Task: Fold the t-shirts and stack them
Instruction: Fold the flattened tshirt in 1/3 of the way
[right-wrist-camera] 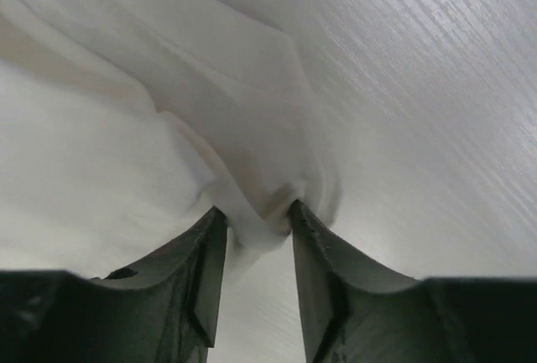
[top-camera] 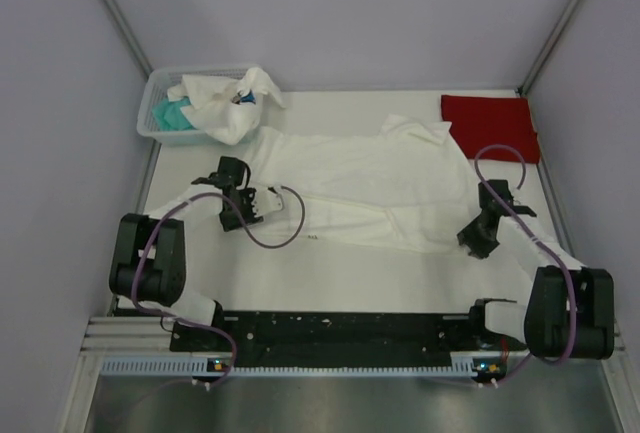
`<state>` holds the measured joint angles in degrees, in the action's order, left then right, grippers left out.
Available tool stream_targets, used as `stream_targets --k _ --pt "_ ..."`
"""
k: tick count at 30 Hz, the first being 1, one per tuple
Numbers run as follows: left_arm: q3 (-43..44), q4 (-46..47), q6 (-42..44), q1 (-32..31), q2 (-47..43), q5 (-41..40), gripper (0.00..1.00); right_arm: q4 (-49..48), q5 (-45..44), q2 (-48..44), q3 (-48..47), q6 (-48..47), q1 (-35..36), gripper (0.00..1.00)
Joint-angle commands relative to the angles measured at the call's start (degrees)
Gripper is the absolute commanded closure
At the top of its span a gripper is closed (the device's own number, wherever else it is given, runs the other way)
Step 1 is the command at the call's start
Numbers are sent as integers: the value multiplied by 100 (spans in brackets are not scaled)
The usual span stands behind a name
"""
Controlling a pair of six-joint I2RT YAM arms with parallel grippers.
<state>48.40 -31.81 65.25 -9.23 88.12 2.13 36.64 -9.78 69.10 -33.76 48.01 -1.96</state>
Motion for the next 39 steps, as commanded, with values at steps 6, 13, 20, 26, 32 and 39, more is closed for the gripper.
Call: stream_targets --k 6,13,20,26,32,39 --pt "11 238 -777 9 136 -334 100 -168 565 -413 317 -10 -446 100" --pt "-321 -974 -1208 18 -996 -705 100 1465 960 -1889 -78 32 -455 100" --pt "-788 -2599 -1024 18 -2569 -381 100 2916 1541 -2542 -227 -63 -455 100" --pt "-990 -3779 -927 18 -2914 -397 83 3911 1892 -2551 -543 -160 -428 100" --pt "-580 -4245 -848 36 -2958 -443 41 4447 1736 -2411 -1237 -423 -428 31" --pt "801 -2842 -1215 325 -2397 252 34 3063 1812 -2165 -2451 -934 -359 5"
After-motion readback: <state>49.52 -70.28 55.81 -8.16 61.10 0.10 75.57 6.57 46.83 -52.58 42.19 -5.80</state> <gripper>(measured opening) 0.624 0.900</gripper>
